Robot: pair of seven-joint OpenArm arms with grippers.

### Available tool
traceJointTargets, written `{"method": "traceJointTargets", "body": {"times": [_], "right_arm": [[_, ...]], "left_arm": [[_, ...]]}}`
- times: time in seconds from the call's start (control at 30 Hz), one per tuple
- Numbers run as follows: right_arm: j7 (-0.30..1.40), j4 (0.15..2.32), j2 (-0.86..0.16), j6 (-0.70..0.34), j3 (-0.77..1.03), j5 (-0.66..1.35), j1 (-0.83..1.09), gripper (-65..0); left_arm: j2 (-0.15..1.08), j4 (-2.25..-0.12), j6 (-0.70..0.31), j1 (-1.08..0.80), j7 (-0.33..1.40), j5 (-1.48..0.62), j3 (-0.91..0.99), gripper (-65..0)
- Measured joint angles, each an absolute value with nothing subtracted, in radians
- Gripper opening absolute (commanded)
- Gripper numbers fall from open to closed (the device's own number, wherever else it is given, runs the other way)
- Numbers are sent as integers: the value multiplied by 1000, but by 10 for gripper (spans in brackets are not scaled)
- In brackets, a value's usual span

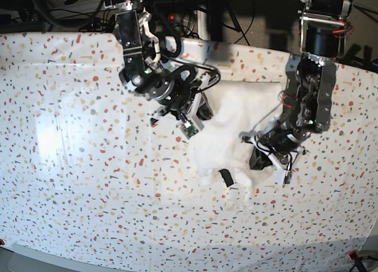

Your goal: Fold the T-shirt properly

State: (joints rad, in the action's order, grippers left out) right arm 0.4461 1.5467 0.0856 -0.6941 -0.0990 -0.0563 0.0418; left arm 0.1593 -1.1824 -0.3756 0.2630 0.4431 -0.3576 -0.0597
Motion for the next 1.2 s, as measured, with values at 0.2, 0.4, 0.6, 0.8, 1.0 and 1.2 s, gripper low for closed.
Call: {"method": "traceJointTargets", "body": {"times": [0.2, 0.4, 0.6, 0.8, 1.0, 1.2], "right_arm": [[455, 1778, 47, -695, -41, 5, 141, -650], [509, 1961, 30, -690, 177, 120, 288, -650], [535, 2077, 34, -694, 361, 237, 496, -650], [528, 2091, 39, -694, 452, 353, 758, -650], [561, 2061, 59, -694, 461, 345, 925, -650], [524, 1775, 50, -694, 460, 244, 907, -650]], "left_arm": [[233, -1459, -367, 245, 678, -406, -59, -650], [328, -1789, -218, 39, 704, -353, -6, -650], [324, -1962, -229, -266, 599, -399, 152, -650], [329, -1982, -321, -588, 460, -471, 303, -650], [321, -1970, -348, -844, 427, -464, 346, -650], [317, -1706, -371, -898, 286, -461, 345, -650]]}}
